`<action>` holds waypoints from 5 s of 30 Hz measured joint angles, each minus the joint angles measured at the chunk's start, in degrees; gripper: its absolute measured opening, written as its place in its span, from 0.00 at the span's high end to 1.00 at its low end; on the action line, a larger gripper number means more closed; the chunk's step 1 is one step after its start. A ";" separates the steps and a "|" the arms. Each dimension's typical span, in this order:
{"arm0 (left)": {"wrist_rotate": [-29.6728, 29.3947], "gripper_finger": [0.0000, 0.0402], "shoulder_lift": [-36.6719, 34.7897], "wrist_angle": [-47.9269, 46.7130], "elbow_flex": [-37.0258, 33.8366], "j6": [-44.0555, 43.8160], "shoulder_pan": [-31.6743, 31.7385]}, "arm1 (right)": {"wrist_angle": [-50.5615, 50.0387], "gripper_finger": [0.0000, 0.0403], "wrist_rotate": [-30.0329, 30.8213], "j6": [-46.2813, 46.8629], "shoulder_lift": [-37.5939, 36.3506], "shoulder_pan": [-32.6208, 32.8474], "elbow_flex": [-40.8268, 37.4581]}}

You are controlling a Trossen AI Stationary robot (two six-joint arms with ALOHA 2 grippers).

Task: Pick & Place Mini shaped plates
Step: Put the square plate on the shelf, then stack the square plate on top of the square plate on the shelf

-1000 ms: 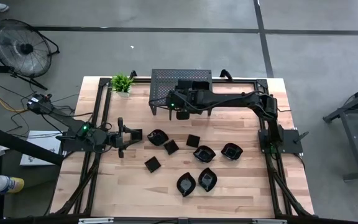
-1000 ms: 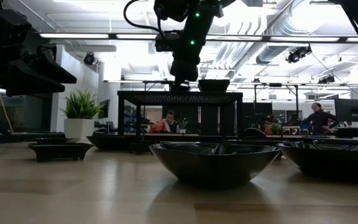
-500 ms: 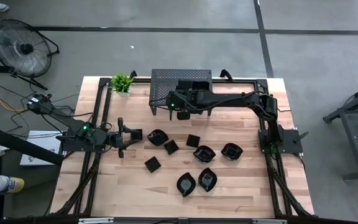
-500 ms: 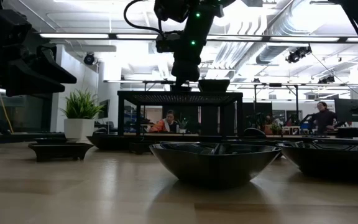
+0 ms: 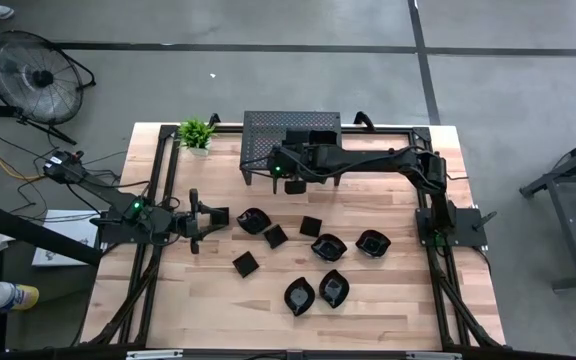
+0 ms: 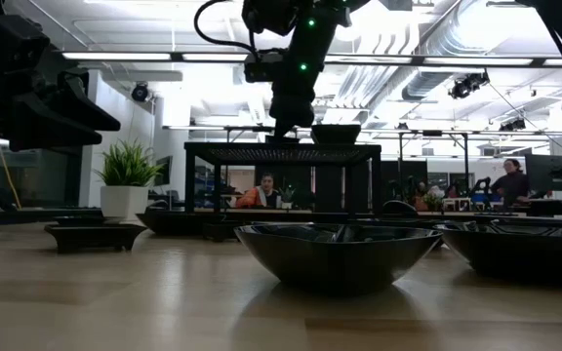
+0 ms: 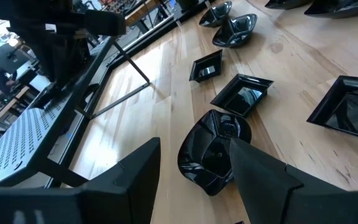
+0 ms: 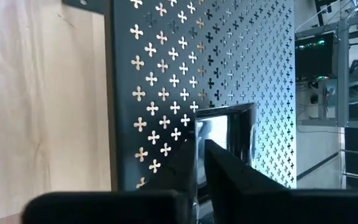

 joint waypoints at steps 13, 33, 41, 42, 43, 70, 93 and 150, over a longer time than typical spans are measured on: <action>0.02 0.53 0.00 0.00 0.00 0.00 0.00 | 0.75 0.73 1.66 -0.44 -0.57 0.00 0.19; -0.03 0.53 0.00 0.38 0.00 1.81 -0.01 | -6.45 0.71 2.32 7.54 -11.26 10.01 0.28; -1.38 0.53 -0.02 2.81 -0.28 1.57 0.00 | -12.30 0.71 -4.31 16.11 -14.10 15.77 0.31; -1.38 0.53 -0.02 2.79 -0.28 1.57 0.00 | -12.42 0.71 -5.77 16.93 -14.13 16.35 0.31; -1.38 0.53 -0.02 2.80 -0.28 1.57 0.00 | -12.20 0.71 -7.34 17.74 -14.13 16.93 0.18; -1.46 0.53 -0.02 3.34 -0.13 1.53 0.00 | 11.38 0.75 -9.70 33.44 -13.05 21.42 -28.30; -1.51 0.53 0.00 2.05 0.07 1.53 0.00 | -9.66 0.75 -10.46 51.61 4.59 25.00 -10.32; -1.46 0.53 -0.02 2.03 0.04 1.52 0.00 | -7.49 0.72 -11.87 44.72 6.68 22.03 -13.42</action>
